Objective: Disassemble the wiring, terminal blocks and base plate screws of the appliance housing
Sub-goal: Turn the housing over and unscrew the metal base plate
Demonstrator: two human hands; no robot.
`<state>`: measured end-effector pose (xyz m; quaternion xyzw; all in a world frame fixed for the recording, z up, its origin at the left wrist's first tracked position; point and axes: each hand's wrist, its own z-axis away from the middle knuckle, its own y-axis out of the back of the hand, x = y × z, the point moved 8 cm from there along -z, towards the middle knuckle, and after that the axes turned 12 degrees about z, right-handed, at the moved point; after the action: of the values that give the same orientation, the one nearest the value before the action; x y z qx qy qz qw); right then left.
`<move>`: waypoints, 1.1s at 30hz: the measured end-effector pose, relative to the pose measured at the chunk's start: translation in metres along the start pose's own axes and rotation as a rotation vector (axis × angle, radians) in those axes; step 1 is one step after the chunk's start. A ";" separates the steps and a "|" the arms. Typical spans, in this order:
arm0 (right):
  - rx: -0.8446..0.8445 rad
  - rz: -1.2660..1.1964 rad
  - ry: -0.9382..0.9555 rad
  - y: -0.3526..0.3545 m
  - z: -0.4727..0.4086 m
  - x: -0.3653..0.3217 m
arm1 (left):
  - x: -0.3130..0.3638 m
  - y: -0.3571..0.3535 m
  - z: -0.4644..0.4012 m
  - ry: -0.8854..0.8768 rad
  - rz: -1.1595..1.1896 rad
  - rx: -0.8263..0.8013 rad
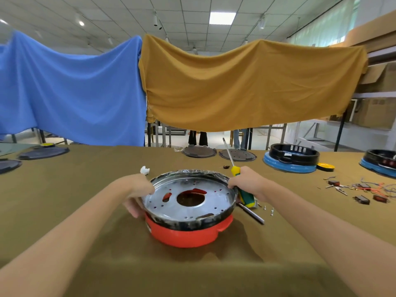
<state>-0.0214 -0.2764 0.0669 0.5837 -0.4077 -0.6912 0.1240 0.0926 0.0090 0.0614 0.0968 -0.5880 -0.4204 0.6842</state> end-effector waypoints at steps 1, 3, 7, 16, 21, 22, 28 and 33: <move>-0.021 -0.003 -0.013 -0.005 0.001 0.003 | -0.001 -0.003 0.000 -0.008 -0.006 0.016; -0.040 -0.023 -0.048 -0.011 0.004 0.010 | -0.002 -0.006 -0.003 -0.039 0.047 0.051; -0.068 -0.057 -0.071 0.001 0.008 0.014 | 0.005 -0.006 -0.002 -0.091 0.156 0.039; -0.107 0.043 -0.108 0.005 0.017 0.014 | 0.010 -0.018 0.001 -0.036 0.008 -0.034; -0.012 0.202 -0.068 0.024 0.015 -0.006 | 0.015 -0.018 0.000 -0.005 -0.164 -0.001; -0.002 0.257 -0.043 0.028 0.012 -0.012 | 0.022 -0.017 -0.001 -0.052 -0.246 0.047; -0.011 0.704 0.303 0.026 0.002 -0.061 | 0.063 -0.059 -0.006 -0.590 -0.648 0.053; 0.066 0.790 0.469 0.026 0.002 -0.074 | 0.045 -0.076 -0.025 -0.524 -0.786 -0.042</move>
<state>-0.0102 -0.2441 0.1374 0.5277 -0.5816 -0.4268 0.4485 0.0773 -0.0789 0.0395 0.1889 -0.6510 -0.6696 0.3036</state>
